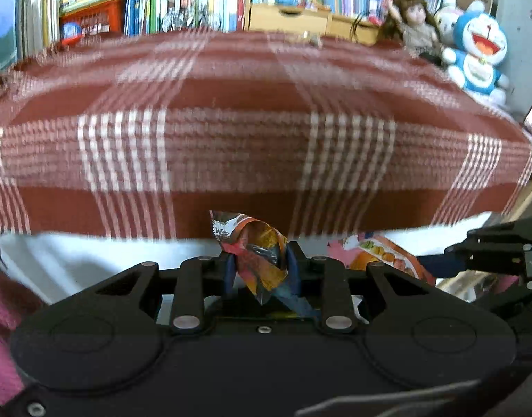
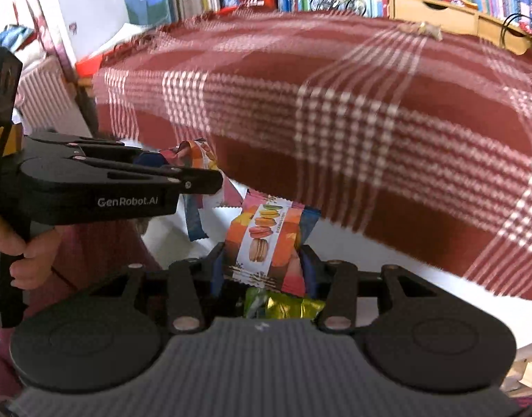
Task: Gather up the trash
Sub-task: 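Lower the candy wrapper and macaron packet into the black bin and release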
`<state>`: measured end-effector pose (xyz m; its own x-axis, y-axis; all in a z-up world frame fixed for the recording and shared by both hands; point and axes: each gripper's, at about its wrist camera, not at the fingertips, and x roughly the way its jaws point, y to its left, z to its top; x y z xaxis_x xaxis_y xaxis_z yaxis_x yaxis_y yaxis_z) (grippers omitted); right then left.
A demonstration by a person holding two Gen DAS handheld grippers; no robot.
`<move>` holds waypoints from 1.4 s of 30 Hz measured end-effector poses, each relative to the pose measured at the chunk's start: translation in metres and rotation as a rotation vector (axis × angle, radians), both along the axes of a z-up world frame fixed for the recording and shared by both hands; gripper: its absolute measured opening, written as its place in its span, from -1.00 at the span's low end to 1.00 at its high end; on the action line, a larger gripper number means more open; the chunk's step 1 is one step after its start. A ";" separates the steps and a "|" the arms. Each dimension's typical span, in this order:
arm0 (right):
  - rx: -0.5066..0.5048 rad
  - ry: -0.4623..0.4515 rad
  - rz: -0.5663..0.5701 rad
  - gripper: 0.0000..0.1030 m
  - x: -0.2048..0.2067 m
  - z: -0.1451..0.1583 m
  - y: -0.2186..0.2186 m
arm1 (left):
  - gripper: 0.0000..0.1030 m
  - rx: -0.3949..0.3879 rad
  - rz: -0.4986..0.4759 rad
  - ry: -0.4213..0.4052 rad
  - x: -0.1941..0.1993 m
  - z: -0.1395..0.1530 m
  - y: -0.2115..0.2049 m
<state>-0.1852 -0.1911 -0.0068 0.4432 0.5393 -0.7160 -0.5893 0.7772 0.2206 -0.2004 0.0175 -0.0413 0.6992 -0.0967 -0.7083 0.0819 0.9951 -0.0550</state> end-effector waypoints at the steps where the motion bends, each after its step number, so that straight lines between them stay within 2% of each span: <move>1: -0.014 0.008 0.009 -0.04 -0.002 -0.005 0.002 | -0.46 -0.001 0.004 0.026 0.000 -0.007 0.001; 14: -0.101 0.123 0.002 -0.04 -0.006 -0.065 0.015 | -0.46 0.023 0.050 0.222 0.000 -0.081 0.006; 22: -0.118 0.167 -0.001 -0.03 -0.005 -0.084 0.019 | -0.45 0.032 0.049 0.257 0.003 -0.096 0.003; 32: -0.120 0.180 -0.003 -0.02 -0.003 -0.087 0.022 | -0.42 0.036 0.046 0.267 0.007 -0.106 0.001; 34: -0.118 0.181 -0.001 0.06 -0.003 -0.087 0.022 | -0.35 0.034 0.045 0.267 0.007 -0.105 0.002; 36: -0.116 0.179 -0.005 0.22 -0.003 -0.087 0.023 | -0.21 0.031 0.048 0.268 0.007 -0.104 0.002; 38: -0.107 0.183 -0.005 0.32 -0.002 -0.087 0.022 | -0.17 0.024 0.055 0.267 0.007 -0.103 0.003; 42: -0.100 0.178 -0.010 0.46 -0.002 -0.085 0.022 | 0.16 0.024 0.061 0.269 0.009 -0.099 0.005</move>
